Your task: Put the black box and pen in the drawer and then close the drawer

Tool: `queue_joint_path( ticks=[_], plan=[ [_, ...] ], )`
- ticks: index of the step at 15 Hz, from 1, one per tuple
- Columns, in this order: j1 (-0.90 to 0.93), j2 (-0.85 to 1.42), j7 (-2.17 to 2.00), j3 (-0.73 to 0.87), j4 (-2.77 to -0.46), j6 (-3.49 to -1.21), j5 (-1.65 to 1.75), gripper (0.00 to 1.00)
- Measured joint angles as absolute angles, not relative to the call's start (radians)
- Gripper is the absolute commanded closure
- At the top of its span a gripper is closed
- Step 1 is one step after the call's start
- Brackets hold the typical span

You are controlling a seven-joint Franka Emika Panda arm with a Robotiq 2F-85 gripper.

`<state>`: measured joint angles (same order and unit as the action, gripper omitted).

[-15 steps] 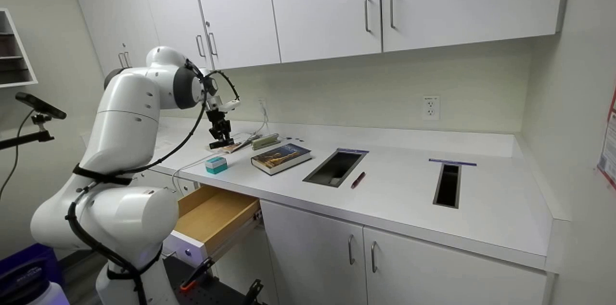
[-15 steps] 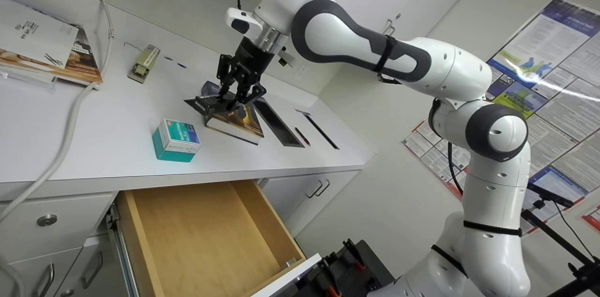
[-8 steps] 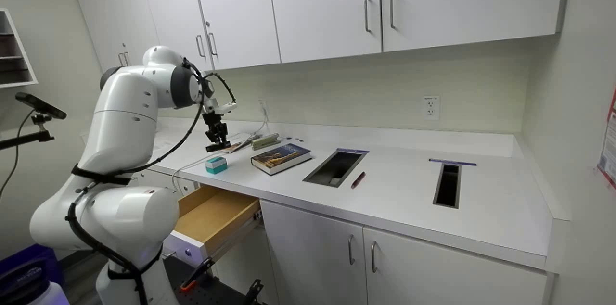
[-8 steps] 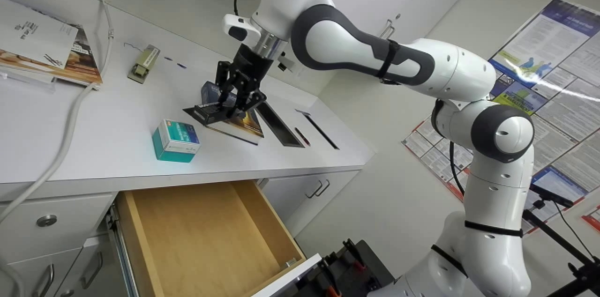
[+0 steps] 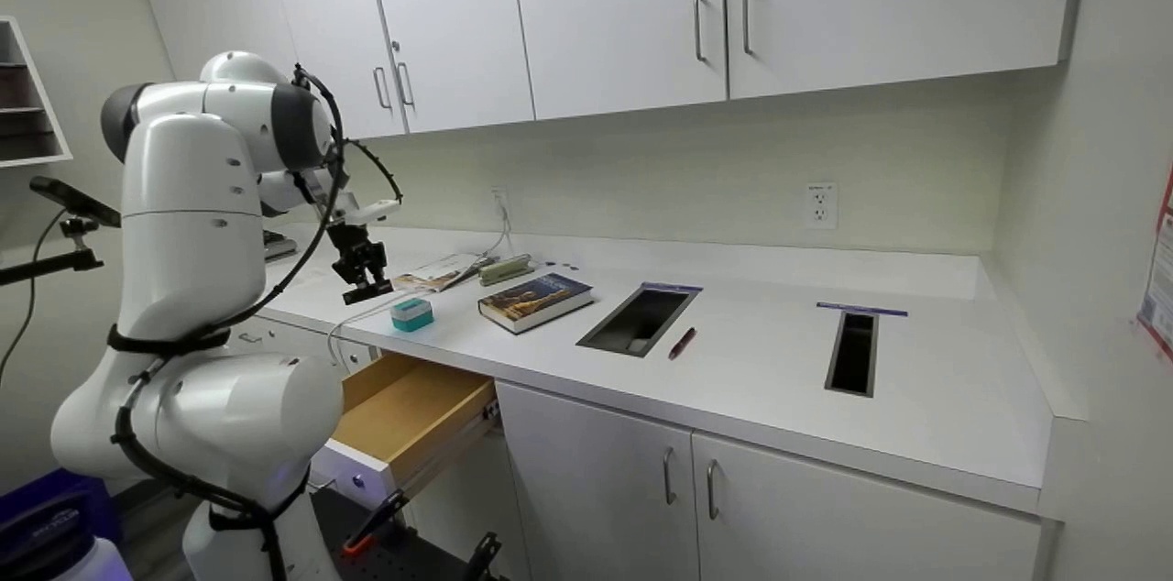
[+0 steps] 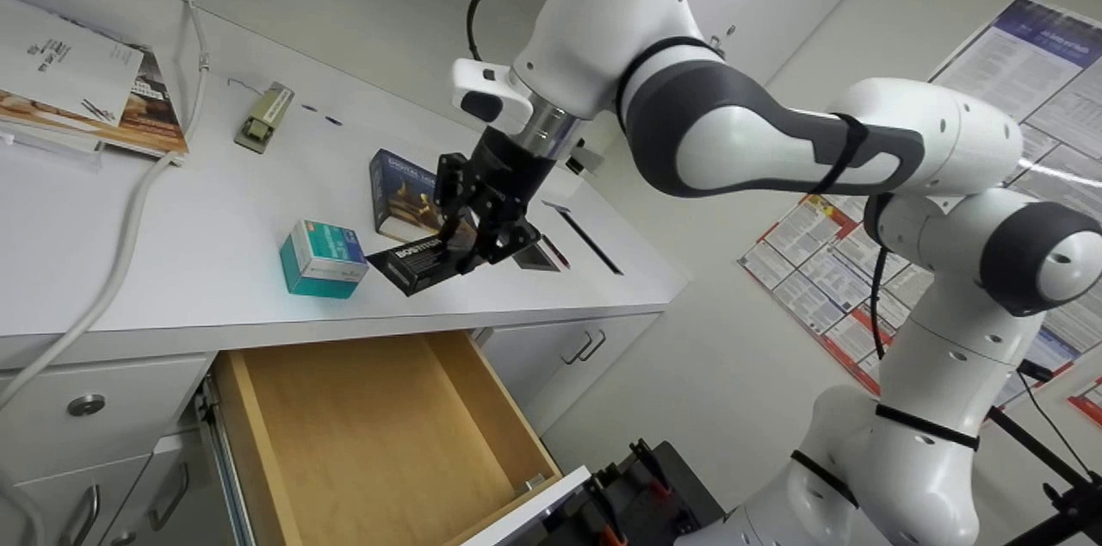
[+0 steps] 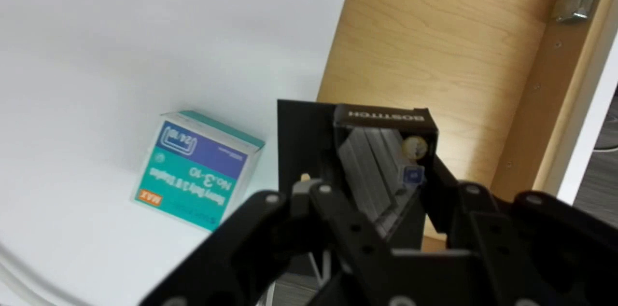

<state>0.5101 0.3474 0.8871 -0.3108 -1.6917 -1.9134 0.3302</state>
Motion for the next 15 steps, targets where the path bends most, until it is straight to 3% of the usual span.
queue_joint_path(
  ticks=[4, 5, 9, 10, 15],
  plan=[
    [0.492, 0.238, 0.803, -0.334, -1.906, -2.034, 0.347, 0.82],
    [0.481, 0.218, 0.798, -0.334, -1.965, -2.073, 0.351, 0.57],
    [0.433, 0.184, 0.798, -0.334, -2.121, -2.148, 0.351, 0.57],
    [0.432, 0.181, 0.798, -0.335, -2.125, -2.149, 0.351, 0.82],
    [0.426, 0.181, 0.799, -0.345, -2.142, -2.191, 0.351, 0.82]
  ],
)
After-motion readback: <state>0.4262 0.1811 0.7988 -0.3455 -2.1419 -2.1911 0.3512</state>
